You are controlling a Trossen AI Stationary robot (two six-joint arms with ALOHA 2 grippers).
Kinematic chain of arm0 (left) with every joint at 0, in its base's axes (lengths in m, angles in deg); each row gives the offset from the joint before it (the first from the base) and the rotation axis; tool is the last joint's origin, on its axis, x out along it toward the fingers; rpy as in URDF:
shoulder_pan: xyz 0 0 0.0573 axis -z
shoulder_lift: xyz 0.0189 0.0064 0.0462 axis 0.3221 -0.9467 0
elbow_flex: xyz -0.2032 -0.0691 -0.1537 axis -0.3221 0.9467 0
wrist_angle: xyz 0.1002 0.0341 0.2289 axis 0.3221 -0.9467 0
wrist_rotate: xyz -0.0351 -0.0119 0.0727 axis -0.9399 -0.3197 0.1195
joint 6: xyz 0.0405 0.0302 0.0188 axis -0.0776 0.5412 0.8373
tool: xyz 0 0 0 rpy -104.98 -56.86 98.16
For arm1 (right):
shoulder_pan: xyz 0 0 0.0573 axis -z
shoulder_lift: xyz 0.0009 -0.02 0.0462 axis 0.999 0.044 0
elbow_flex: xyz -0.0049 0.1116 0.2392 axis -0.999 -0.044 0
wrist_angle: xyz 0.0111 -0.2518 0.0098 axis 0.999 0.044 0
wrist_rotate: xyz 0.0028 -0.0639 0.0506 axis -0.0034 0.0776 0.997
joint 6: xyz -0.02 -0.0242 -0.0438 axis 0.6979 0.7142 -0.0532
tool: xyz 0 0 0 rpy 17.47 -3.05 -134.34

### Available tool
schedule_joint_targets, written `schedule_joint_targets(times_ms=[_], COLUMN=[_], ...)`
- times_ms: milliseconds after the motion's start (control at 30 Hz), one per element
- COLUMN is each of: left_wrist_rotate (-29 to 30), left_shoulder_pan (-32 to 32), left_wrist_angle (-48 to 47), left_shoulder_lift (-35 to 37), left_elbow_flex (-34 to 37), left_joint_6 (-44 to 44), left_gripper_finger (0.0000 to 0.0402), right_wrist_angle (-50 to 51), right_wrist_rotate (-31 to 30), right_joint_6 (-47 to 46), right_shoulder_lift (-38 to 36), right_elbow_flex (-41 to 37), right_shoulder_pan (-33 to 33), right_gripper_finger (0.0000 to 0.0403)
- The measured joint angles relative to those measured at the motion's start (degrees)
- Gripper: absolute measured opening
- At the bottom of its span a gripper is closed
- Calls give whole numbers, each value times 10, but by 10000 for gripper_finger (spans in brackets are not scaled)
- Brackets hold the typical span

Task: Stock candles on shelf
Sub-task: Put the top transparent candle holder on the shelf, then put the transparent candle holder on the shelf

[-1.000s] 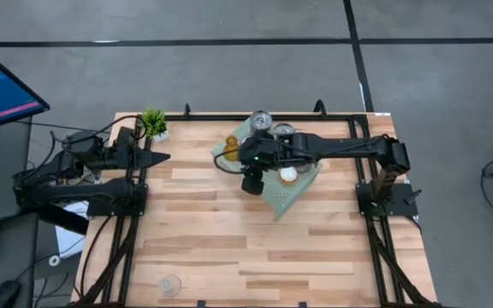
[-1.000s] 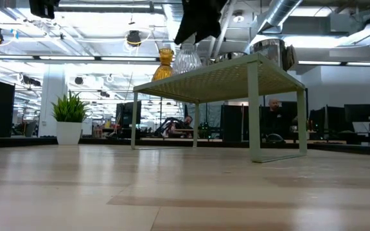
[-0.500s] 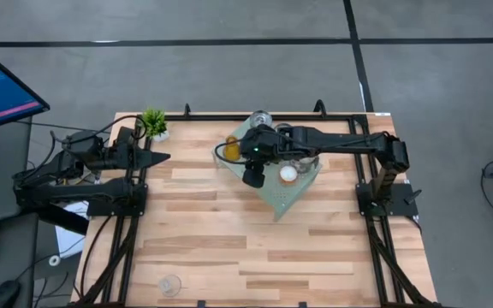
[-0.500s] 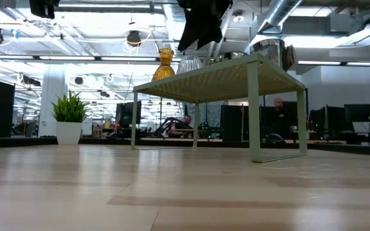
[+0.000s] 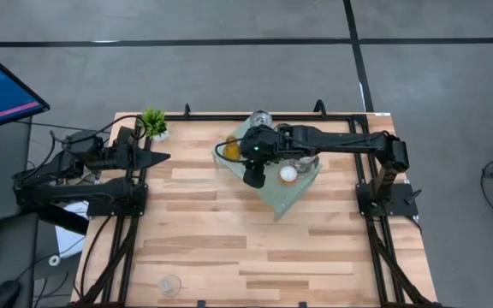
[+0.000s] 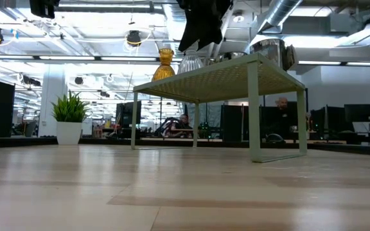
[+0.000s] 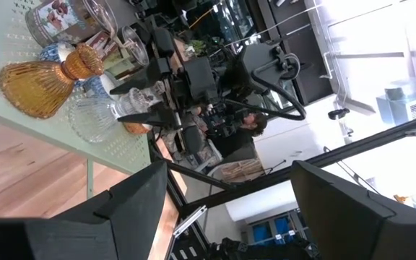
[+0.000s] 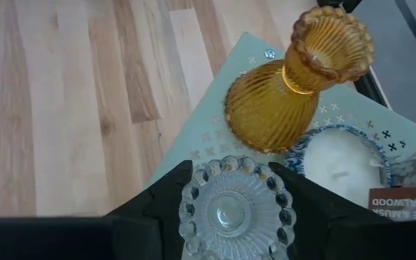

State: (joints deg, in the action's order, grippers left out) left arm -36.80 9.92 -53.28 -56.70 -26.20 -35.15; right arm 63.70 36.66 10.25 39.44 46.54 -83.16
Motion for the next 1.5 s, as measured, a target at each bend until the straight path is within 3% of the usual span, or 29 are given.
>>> schedule_joint_targets(times_ms=[333,567,667,867,1167,1333,1500], left_wrist_rotate=[-48,-235,-263,-243,-186,-153,-146], left_shoulder_pan=[0,10,45,176,471,613,678], left_wrist_angle=[0,-83,-159,-326,-330,-242,-97], left_shoulder_lift=[0,-35,-66,-136,-252,-351,-448], left_elbow_flex=[0,0,0,4,46,56,56], left_joint_6=[22,35,54,74,-57,-122,-162], left_gripper_finger=[296,296,296,264,198,129,20], right_wrist_angle=[-1,5,9,11,11,11,11], right_wrist_rotate=[-2,-2,-4,-4,-27,-50,-51], right_joint_6=[1,27,31,30,30,43,47], right_shoulder_lift=[0,-19,-37,-84,-136,-142,-143], right_elbow_flex=[0,52,91,122,122,122,122], right_shoulder_pan=[4,1,-5,-29,-78,-93,-96], right_gripper_finger=[224,261,266,266,266,266,266])
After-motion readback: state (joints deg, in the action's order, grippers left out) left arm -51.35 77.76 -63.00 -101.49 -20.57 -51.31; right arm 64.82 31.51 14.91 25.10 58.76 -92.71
